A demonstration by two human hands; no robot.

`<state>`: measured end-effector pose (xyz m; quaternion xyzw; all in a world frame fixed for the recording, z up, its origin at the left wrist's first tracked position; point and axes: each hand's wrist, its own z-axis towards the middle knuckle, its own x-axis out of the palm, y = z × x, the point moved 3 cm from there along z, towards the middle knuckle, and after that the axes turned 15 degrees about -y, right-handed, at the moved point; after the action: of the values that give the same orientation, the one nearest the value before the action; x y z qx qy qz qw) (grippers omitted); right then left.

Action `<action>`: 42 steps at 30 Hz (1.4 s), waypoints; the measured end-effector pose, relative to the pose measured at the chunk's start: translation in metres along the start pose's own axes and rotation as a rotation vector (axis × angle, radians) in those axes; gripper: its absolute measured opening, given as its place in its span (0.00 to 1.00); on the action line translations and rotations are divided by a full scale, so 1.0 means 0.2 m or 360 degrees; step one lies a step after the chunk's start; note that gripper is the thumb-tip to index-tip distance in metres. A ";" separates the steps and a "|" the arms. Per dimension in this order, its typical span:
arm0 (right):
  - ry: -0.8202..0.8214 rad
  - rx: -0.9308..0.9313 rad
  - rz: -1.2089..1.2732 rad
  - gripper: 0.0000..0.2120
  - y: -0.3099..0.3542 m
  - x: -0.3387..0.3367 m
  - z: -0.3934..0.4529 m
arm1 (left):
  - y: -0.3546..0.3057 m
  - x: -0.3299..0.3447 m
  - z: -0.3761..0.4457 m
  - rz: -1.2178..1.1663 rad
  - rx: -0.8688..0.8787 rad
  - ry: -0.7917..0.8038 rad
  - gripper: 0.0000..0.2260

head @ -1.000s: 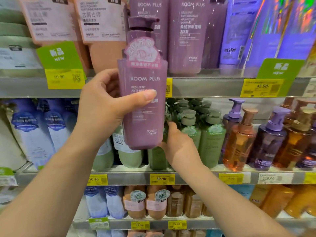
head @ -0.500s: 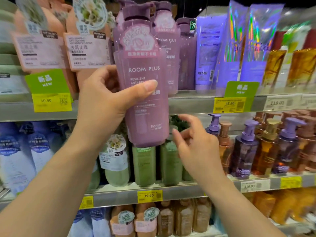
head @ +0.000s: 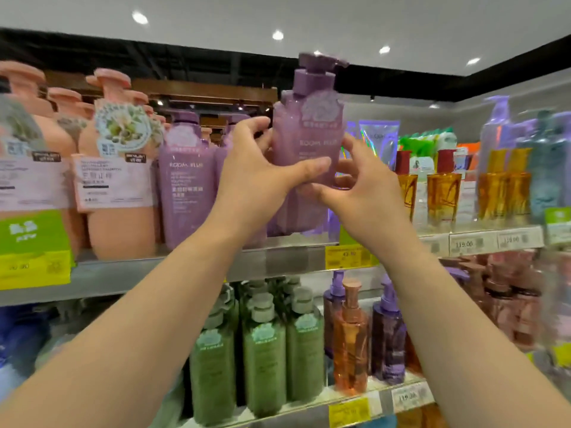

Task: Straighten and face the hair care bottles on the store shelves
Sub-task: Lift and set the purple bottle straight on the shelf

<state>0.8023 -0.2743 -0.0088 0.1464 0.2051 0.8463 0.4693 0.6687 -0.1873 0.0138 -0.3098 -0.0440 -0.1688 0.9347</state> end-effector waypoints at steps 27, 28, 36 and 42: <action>0.0309 0.0026 -0.0590 0.26 -0.27 0.21 0.04 | 0.10 -0.09 -0.03 0.1347 0.1013 -0.0251 0.13; 0.0315 0.0016 -0.0664 0.28 -0.27 0.21 0.04 | 0.11 -0.12 -0.06 0.1337 0.1007 -0.0265 0.11; 0.0353 -0.0094 -0.0877 0.23 -0.24 0.21 0.00 | 0.07 -0.44 -0.28 0.1354 0.0679 -0.0296 0.06; -0.0371 -0.0574 -0.0442 0.12 -0.15 0.10 -0.27 | 0.14 -0.76 -0.47 0.1657 0.0300 -0.0096 0.06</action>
<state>0.7909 -0.2547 -0.0707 0.1273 0.0133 0.7740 0.6201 0.5344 -0.1781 -0.1051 -0.2101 0.0739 0.3313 0.9168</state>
